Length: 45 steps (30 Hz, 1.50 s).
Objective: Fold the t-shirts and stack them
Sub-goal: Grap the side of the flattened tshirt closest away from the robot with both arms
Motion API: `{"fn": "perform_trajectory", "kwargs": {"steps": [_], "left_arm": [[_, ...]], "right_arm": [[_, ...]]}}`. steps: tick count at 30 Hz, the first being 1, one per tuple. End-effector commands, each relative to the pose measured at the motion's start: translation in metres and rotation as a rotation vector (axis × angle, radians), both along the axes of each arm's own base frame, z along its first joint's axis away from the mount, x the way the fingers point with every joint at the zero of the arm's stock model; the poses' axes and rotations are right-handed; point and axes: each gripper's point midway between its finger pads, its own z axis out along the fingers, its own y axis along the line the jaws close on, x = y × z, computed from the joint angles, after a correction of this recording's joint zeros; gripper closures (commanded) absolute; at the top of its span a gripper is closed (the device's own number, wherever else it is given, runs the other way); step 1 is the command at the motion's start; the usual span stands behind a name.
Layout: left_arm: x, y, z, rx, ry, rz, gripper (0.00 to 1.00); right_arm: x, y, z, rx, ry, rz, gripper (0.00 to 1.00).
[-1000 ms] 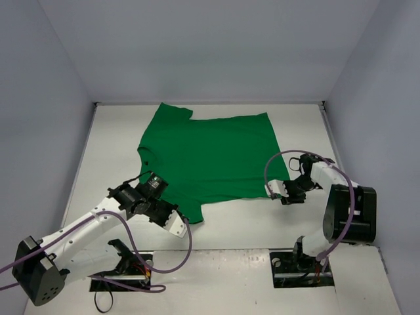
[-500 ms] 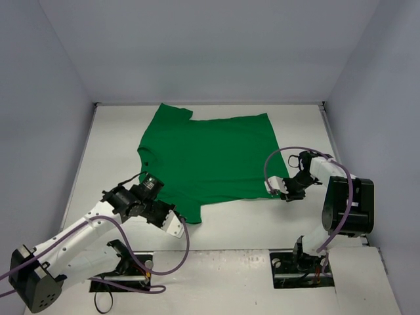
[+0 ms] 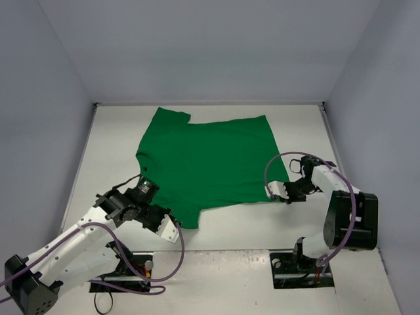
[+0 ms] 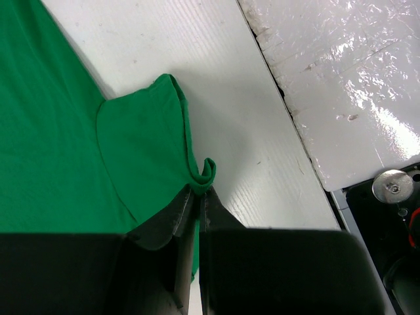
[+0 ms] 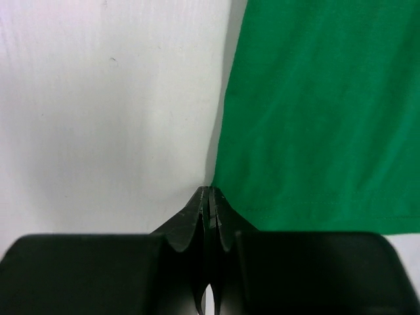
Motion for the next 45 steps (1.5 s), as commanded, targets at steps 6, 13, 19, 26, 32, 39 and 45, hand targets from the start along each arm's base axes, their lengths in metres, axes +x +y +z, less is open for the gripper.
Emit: {"fn": "perform_trajectory", "kwargs": {"steps": [6, 13, 19, 26, 32, 39, 45], "left_arm": [[-0.004, -0.006, 0.011, -0.034, 0.018, -0.023, 1.0], [-0.001, -0.007, 0.011, -0.027, 0.021, -0.029, 1.0], [0.0, -0.007, 0.013, -0.033, 0.019, -0.021, 1.0], [0.0, -0.007, 0.015, -0.039, 0.024, -0.008, 1.0], [0.001, -0.007, 0.021, -0.057, 0.013, 0.01, 1.0], [-0.002, -0.005, 0.043, -0.131, 0.007, 0.095, 1.0], [0.024, -0.01, 0.073, -0.201, 0.013, 0.23, 1.0]], "right_arm": [[0.008, 0.012, 0.035, 0.07, -0.083, -0.05, 0.57], [-0.003, -0.001, 0.01, -0.004, 0.018, -0.028, 0.53], [0.004, -0.005, -0.003, -0.006, 0.071, -0.042, 0.5], [0.003, -0.009, -0.016, -0.03, 0.114, -0.061, 0.69], [-0.009, -0.013, -0.024, -0.056, 0.145, -0.048, 1.0], [-0.006, -0.007, 0.008, -0.032, 0.049, -0.076, 1.0], [0.006, 0.012, 0.019, 0.047, 0.074, -0.133, 1.0]]}}
